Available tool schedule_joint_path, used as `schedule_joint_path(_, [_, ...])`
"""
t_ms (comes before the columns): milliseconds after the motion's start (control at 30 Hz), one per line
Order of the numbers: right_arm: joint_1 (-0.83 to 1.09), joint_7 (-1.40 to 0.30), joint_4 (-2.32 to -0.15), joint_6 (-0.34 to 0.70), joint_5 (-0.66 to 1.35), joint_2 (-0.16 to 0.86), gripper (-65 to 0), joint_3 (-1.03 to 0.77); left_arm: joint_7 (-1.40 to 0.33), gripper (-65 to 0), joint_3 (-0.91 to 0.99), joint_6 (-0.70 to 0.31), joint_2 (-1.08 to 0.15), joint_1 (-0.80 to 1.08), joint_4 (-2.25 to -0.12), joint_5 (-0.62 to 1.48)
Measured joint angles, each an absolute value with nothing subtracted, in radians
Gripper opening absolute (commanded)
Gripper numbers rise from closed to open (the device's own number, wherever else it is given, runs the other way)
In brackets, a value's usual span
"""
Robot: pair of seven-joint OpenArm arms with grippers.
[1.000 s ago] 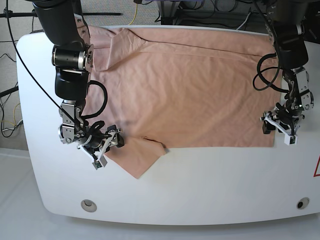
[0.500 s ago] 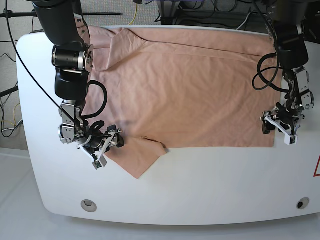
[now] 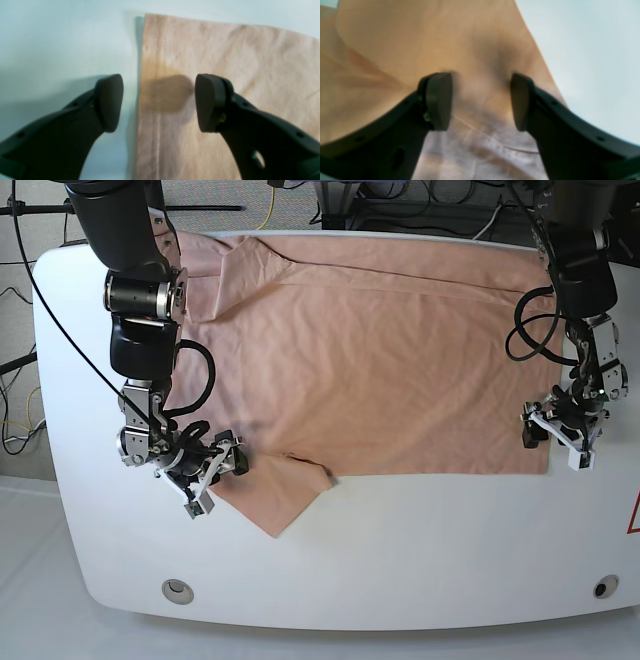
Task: Fold the T-shirt properly
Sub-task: 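Open the left gripper wider over the hem edge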
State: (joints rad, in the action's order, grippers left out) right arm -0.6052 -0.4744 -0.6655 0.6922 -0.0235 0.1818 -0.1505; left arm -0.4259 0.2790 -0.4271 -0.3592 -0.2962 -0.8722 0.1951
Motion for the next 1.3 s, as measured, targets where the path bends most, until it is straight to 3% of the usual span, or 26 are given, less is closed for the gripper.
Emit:
schedule_joint_path(133, [-0.606,-0.474,-0.665,0.692,-0.023,0.182,-35.0,-0.15,-0.425,-25.7,0.278,-0.427,-0.361,-0.294,-0.872,0.195])
schedule_joint_path(667, [-0.604,-0.466,-0.665,0.692,-0.023,0.18,-28.4,-0.149,-0.419,-25.7,0.279,-0.421,-0.363,-0.29,-0.872,0.195])
schedule_joint_path(1300, [-0.6,-0.464,-0.667,0.692,-0.023,0.18,-28.9,-0.149,-0.41,-25.3,0.281,-0.415,-0.369,-0.286,-0.872,0.194])
